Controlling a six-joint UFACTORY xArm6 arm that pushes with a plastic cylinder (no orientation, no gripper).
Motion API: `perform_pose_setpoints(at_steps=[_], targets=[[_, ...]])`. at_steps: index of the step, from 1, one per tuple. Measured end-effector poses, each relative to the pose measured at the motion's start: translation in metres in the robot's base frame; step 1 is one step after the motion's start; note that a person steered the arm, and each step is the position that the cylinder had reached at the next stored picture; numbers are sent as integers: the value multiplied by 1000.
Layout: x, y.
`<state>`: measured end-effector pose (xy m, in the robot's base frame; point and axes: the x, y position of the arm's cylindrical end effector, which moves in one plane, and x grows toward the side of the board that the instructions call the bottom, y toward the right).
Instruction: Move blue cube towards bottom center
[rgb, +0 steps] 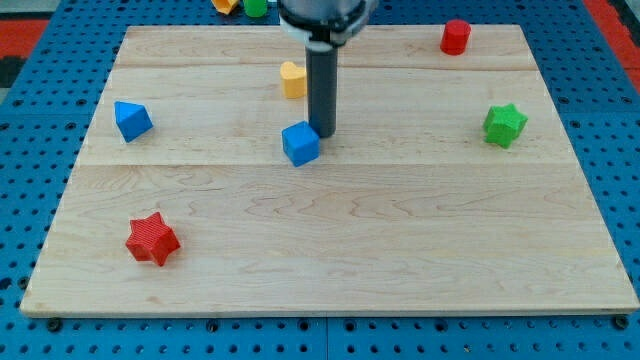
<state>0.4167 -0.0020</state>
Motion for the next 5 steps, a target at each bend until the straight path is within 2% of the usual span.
perform_pose_setpoints(at_steps=[1,2,3,4,5], targets=[[-6,14],[-10,-34],[24,-68],[62,-55],[89,0]])
